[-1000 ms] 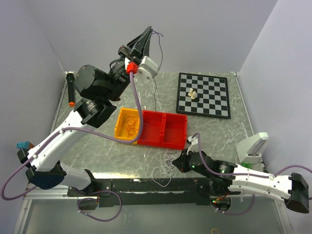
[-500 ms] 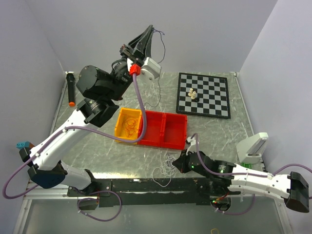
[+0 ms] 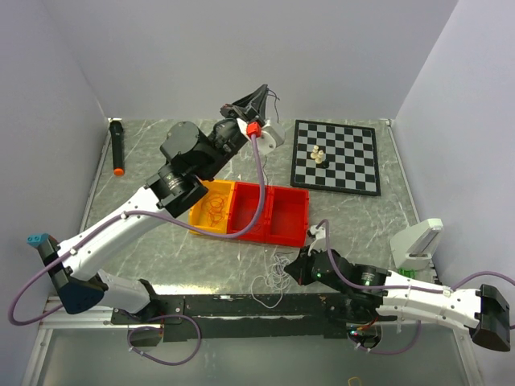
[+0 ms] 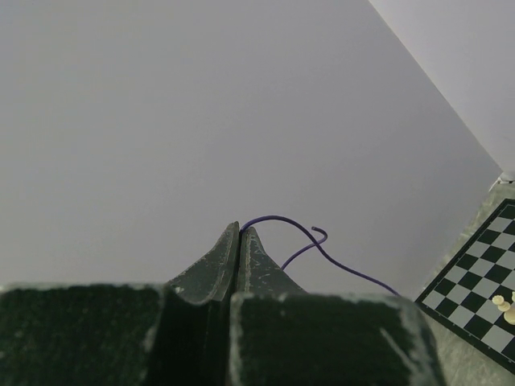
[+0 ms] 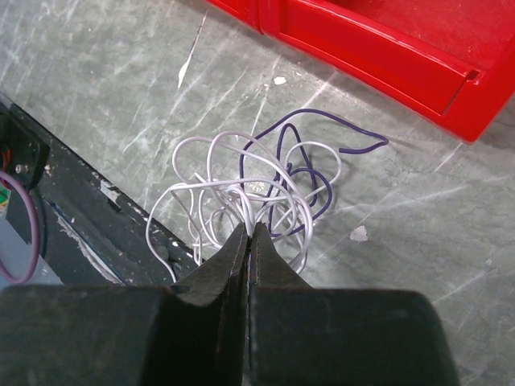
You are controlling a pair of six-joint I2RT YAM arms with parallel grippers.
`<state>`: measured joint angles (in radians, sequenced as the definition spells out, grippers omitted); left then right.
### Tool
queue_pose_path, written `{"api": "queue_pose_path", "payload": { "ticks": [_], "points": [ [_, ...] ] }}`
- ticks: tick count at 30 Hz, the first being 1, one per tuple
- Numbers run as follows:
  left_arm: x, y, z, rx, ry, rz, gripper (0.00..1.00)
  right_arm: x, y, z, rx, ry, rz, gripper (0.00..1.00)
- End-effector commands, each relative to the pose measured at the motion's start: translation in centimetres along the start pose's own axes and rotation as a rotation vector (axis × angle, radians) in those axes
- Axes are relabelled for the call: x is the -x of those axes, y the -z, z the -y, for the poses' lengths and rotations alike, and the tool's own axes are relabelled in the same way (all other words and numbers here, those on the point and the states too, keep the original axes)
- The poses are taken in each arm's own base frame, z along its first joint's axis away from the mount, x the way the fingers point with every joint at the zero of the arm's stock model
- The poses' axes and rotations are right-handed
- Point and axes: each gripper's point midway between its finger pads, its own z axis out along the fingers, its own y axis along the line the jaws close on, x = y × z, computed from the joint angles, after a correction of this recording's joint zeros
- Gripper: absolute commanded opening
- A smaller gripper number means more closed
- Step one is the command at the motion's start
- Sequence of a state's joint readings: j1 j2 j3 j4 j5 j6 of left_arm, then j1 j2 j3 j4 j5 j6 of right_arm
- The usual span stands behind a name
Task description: Untangle the cables
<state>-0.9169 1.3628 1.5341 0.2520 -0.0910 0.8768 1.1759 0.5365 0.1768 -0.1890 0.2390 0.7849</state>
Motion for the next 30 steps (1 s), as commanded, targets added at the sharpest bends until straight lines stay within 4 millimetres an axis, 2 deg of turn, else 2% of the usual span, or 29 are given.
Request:
{"api": "queue_pose_path", "payload": {
  "ticks": [1,7,14,17,19,23,25,27,30],
  "points": [
    [0.7,0.8,-2.0,0.066,0.039,0.009,0.01,0.5,0.2,-0.5,0.016,-0.015,0.02,0.0],
    [-2.4,0.3,-1.1,0.081,0.061,-0.081,0.01,0.4,0.2,-0.4,0.016,-0.017,0.018,0.0],
    [-9.4,-0.7,-2.7,0.163,0.096,-0.288,0.01,0.3,0.2,-0.4,0.02,-0.025,0.021,0.0],
    [-10.6,-0.3,-2.6,0.154,0.093,-0.3,0.01,0.3,0.3,-0.3,0.019,-0.027,0.02,0.0],
    [-10.9,0.4,-1.7,0.125,0.105,-0.296,0.01,0.3,0.3,-0.4,0.021,-0.03,0.022,0.0],
    [-11.6,1.8,1.5,0.047,0.148,-0.323,0.01,0.4,0.2,-0.4,0.018,-0.029,0.021,0.0],
    [-12.8,2.8,3.2,0.013,0.151,-0.357,0.01,0.3,0.2,-0.4,0.016,-0.026,0.018,0.0],
    [-14.8,4.3,5.1,-0.018,0.125,-0.407,0.01,0.3,0.2,-0.4,0.015,-0.028,0.013,0.0],
    [-17.0,6.2,6.1,-0.024,0.084,-0.457,0.01,0.2,0.3,-0.3,0.014,-0.035,0.014,0.0]
  ]
}}
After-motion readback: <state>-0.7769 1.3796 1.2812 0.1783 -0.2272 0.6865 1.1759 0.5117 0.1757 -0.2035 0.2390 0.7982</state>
